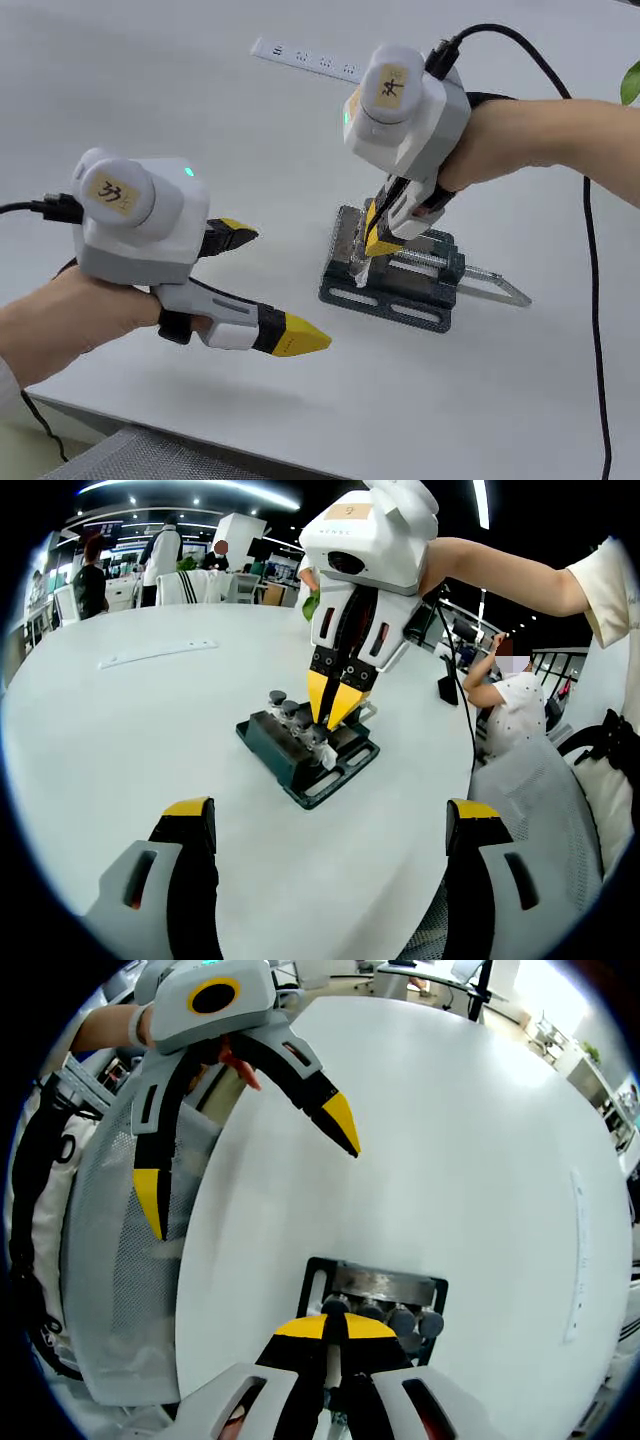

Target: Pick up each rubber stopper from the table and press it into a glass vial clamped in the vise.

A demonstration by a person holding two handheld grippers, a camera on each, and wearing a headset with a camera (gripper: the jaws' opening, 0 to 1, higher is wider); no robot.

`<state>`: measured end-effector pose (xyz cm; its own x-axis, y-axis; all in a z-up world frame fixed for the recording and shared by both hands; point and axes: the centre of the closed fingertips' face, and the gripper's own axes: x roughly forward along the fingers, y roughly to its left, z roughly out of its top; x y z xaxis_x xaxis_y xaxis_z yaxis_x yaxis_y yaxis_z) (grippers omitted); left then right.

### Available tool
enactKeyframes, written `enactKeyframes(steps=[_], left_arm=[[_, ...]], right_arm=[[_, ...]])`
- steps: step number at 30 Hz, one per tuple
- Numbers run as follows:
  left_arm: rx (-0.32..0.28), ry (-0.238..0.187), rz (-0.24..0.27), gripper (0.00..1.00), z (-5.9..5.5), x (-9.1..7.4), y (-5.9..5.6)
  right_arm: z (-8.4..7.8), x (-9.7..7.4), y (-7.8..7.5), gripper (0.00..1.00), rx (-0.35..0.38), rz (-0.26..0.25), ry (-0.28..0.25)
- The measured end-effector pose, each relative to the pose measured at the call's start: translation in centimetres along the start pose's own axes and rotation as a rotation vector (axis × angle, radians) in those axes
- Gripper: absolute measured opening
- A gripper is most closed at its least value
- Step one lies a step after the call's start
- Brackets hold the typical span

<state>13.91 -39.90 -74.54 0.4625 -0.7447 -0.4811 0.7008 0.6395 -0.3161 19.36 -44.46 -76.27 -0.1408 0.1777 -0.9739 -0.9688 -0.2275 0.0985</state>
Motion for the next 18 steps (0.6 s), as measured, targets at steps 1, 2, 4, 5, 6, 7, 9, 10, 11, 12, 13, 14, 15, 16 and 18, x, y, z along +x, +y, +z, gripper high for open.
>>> enactKeyframes(steps=[1,2,4,5,6,7,9,10,11,12,13,14,15,16,18], left_arm=[[-0.002,-0.001,-0.002,0.95,0.02,0.01,-0.03],[-0.001,0.0,-0.001,0.95,0.01,0.02,-0.03],[-0.001,0.003,-0.001,0.95,-0.05,0.03,-0.01],[-0.001,0.0,-0.001,0.95,-0.01,0.04,-0.02],[-0.002,-0.001,0.001,0.95,-0.01,0.04,0.01],[-0.003,0.001,-0.001,0.95,-0.04,0.04,-0.01],[-0.002,0.001,-0.001,0.95,-0.08,0.06,0.01],[-0.003,0.004,-0.001,0.95,-0.14,0.06,-0.02],[-0.004,0.003,-0.001,0.95,-0.15,0.06,-0.02],[-0.005,0.002,-0.001,0.95,-0.16,0.06,-0.01],[-0.006,0.002,-0.002,0.95,-0.17,0.06,-0.01],[-0.006,0.002,-0.003,0.95,-0.17,0.05,-0.02],[-0.005,0.002,-0.002,0.95,-0.18,0.05,-0.01],[-0.005,0.004,-0.002,0.95,-0.22,0.05,-0.02],[-0.003,0.002,-0.004,0.95,-0.21,0.07,-0.09]], right_arm=[[0.0,-0.04,0.06,0.0,0.013,0.004,-0.001],[0.03,-0.06,0.08,0.0,0.013,0.004,-0.003],[0.05,-0.1,0.12,0.0,0.008,0.001,-0.003],[0.06,-0.05,-0.01,0.0,0.009,0.001,-0.003],[0.06,-0.08,0.01,0.0,0.009,0.0,-0.004],[0.04,-0.14,0.08,0.0,0.009,0.0,-0.004],[-0.01,-0.09,0.0,0.0,0.014,0.002,-0.004],[-0.02,-0.07,-0.02,0.0,0.011,0.0,-0.002],[0.01,-0.1,0.1,0.0,0.007,-0.007,0.001],[0.03,-0.07,0.06,0.0,0.004,-0.014,0.005],[0.07,0.12,-0.13,0.0,-0.002,-0.02,0.01],[0.09,0.12,-0.17,0.0,-0.004,-0.025,0.015],[0.1,0.01,0.13,0.0,-0.005,-0.03,0.019],[0.06,-0.04,0.28,0.0,-0.017,-0.033,0.024],[0.05,-0.03,0.16,0.0,-0.006,-0.036,0.026]])
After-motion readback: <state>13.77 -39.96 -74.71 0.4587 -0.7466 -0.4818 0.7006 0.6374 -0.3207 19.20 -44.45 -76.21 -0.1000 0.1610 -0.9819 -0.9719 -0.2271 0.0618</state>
